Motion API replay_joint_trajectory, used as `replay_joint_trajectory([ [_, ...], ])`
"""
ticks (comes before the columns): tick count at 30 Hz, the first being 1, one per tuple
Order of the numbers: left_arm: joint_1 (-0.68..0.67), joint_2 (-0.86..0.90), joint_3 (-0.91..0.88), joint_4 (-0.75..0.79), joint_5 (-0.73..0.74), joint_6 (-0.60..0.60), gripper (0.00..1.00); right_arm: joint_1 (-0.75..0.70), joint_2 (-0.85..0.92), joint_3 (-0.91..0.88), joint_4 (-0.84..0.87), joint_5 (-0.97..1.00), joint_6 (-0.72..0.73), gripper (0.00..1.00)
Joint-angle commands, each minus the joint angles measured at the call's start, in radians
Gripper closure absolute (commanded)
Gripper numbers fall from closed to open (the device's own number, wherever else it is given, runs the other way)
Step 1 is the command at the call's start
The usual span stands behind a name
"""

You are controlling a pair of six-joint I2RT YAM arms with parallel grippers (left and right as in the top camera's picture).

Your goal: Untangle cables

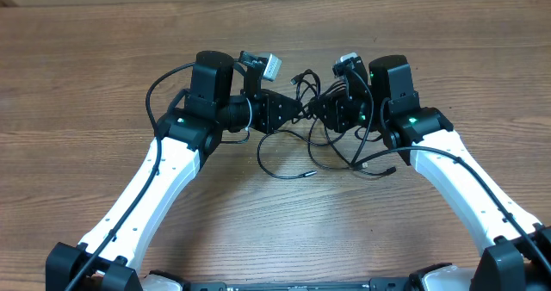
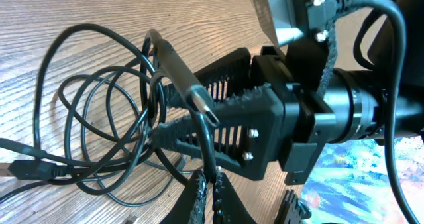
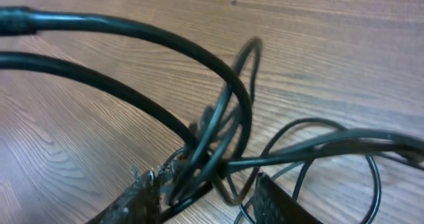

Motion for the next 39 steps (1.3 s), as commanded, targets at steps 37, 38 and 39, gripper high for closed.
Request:
replay_joint_trajectory([
  [37,-0.040,0.001,0.013,0.047,0.023,-0.009,0.96,-0.005,0.006,0.019,0.037,-0.026,0.083,0.96],
  [38,-0.040,0.001,0.013,0.048,0.023,-0.013,0.96,-0.005,0.006,0.019,0.037,-0.026,0.082,0.94],
  [39,-0.040,0.001,0.013,0.050,0.023,-0.019,0.96,-0.005,0.006,0.019,0.037,-0.026,0.082,0.87],
])
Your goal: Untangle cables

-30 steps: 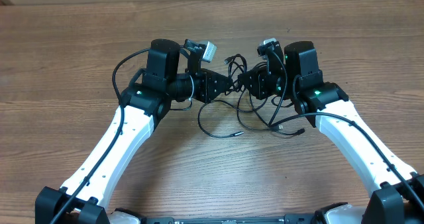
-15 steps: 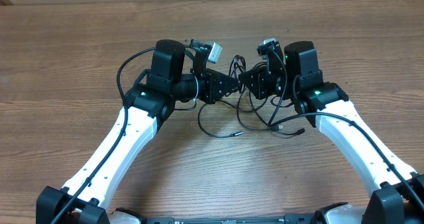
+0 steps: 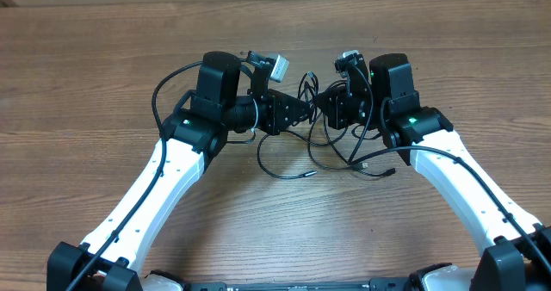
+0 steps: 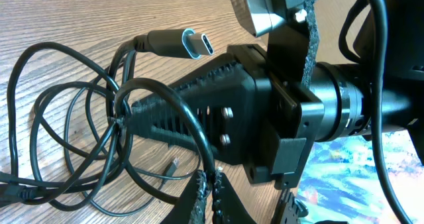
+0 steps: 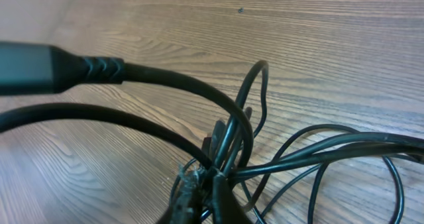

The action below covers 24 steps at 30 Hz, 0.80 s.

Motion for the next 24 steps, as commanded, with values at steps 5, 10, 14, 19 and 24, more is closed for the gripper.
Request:
replay_joint_trajectory([
  [5,-0.010,0.001,0.013,0.057,0.029,-0.049,0.96,0.008,0.006,0.019,0.002,-0.001,0.001,0.53],
  [10,-0.039,0.001,0.013,0.105,0.034,-0.060,0.96,0.020,0.007,0.019,0.003,0.001,0.001,0.66],
  [14,-0.058,0.001,0.013,0.114,0.034,-0.060,0.96,0.020,0.007,0.018,0.003,0.018,0.001,0.81],
  [19,-0.064,0.001,0.013,0.113,0.034,-0.060,0.96,0.020,0.007,0.018,0.003,0.018,0.001,0.96],
  [24,-0.064,0.001,0.013,0.112,0.034,-0.060,0.96,0.020,0.007,0.018,0.002,0.018,0.001,0.96],
])
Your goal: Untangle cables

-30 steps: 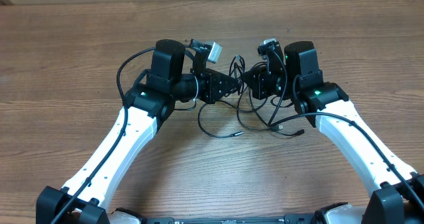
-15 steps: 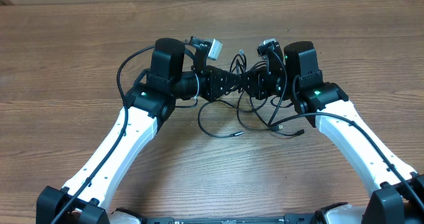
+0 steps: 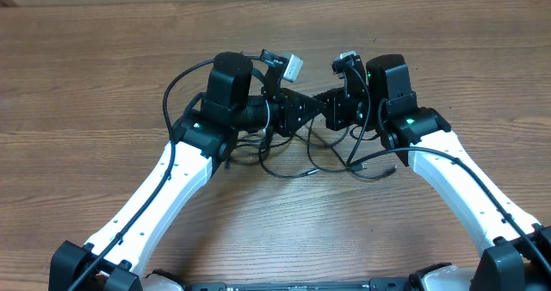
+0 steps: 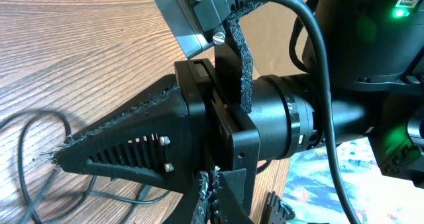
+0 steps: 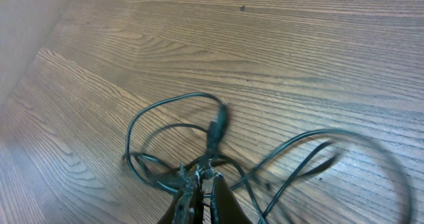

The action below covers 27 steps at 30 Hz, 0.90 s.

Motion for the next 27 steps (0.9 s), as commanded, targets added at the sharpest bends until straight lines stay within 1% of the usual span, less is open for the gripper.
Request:
replay_joint_trajectory([
  [1,-0.005,0.001,0.013,0.003,0.020,-0.008,0.96,0.004,0.007,0.018,0.002,0.006,0.001,0.96],
  [3,-0.005,0.001,0.013,-0.001,0.019,-0.007,0.96,0.004,0.007,0.018,-0.004,0.006,0.000,0.96],
  [4,-0.005,0.001,0.013,-0.004,0.017,-0.007,0.96,0.004,0.007,0.018,-0.008,0.006,0.000,0.91],
  [5,-0.005,0.001,0.013,-0.010,0.005,-0.007,0.96,0.004,0.007,0.018,-0.011,0.006,0.000,0.82],
  [6,-0.005,0.001,0.013,-0.024,-0.023,-0.006,0.96,0.004,0.007,0.018,-0.016,0.006,0.000,0.77],
  [8,-0.004,0.001,0.013,-0.066,-0.095,-0.003,0.96,0.004,0.007,0.018,-0.027,0.002,0.001,0.69],
  [9,-0.001,0.001,0.013,-0.098,-0.147,-0.003,0.96,0.004,0.007,0.018,-0.036,0.002,0.001,0.59],
  [10,0.002,0.001,0.013,-0.139,-0.212,-0.004,0.96,0.004,0.007,0.018,-0.056,0.002,0.001,0.42],
  [11,0.004,0.001,0.013,-0.164,-0.249,-0.003,0.96,0.004,0.007,0.018,-0.068,0.002,0.001,0.38],
  [13,0.011,0.001,0.013,-0.210,-0.312,-0.004,0.96,0.004,0.007,0.018,-0.085,-0.005,0.000,0.25],
  [16,0.023,0.001,0.013,-0.261,-0.366,-0.003,0.96,0.004,0.007,0.018,-0.103,-0.024,0.000,0.11],
  [19,0.044,0.001,0.013,-0.312,-0.393,-0.003,0.82,0.004,0.007,0.018,-0.121,-0.024,0.000,0.06],
  [24,0.118,0.001,0.013,-0.422,-0.406,-0.004,0.78,0.003,0.007,0.018,-0.156,-0.019,0.000,0.00],
  [27,0.154,0.001,0.013,-0.474,-0.382,-0.013,0.76,0.002,0.007,0.018,-0.168,-0.019,0.000,0.00],
])
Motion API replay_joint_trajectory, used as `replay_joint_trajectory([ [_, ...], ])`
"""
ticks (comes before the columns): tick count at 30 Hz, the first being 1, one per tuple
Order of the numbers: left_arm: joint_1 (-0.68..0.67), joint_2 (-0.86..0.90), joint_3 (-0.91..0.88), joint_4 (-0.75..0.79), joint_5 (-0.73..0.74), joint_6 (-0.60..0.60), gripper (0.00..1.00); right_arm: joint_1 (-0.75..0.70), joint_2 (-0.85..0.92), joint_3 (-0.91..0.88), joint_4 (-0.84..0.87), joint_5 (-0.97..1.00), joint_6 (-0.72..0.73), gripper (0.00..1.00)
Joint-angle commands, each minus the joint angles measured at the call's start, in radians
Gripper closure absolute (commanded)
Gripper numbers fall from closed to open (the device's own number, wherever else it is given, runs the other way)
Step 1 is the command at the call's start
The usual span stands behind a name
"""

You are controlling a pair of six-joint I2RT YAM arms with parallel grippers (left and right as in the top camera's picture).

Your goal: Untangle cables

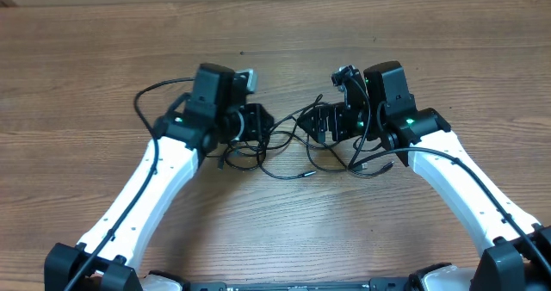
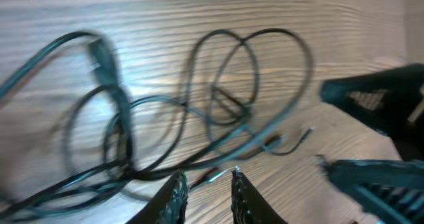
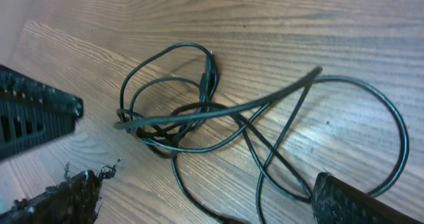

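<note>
A bundle of thin black cables lies in loose overlapping loops on the wooden table, between the two arms. In the right wrist view the cable loops cross below the wide open right gripper. In the blurred left wrist view the cables lie in front of the left gripper, which is open with nothing between its fingers. Overhead, the left gripper is at the tangle's left edge. The right gripper is at its upper right.
The wood-grain table stretches all round. A cardboard wall runs along the far edge. Loose cable ends trail toward the front. More cable curls under the right arm.
Both grippers were shut on cables with their tips close together. Now both are open, the cables lie on the table, and the left gripper has moved away to the left.
First the left gripper was shut on a cable and the right one part open round the strands. Then both were shut with a USB-C plug raised between them. Then they met tip to tip. Now both are open and the cables lie spread out.
</note>
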Motion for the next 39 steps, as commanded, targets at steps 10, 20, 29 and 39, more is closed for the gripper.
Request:
replay_joint_trajectory([
  [10,0.033,0.010,0.012,-0.211,-0.253,-0.127,0.58,0.002,0.007,0.018,-0.012,-0.005,0.000,0.00],
  [20,0.020,0.105,0.012,-0.198,-0.270,-0.226,0.59,0.002,0.007,0.018,-0.012,-0.004,0.000,0.00],
  [29,0.016,0.175,0.012,-0.111,-0.226,-0.239,0.58,0.002,0.007,0.018,-0.013,-0.004,-0.001,0.00],
  [39,0.016,0.175,0.012,-0.103,-0.298,-0.246,0.52,0.002,0.007,0.018,-0.013,-0.004,-0.001,0.00],
])
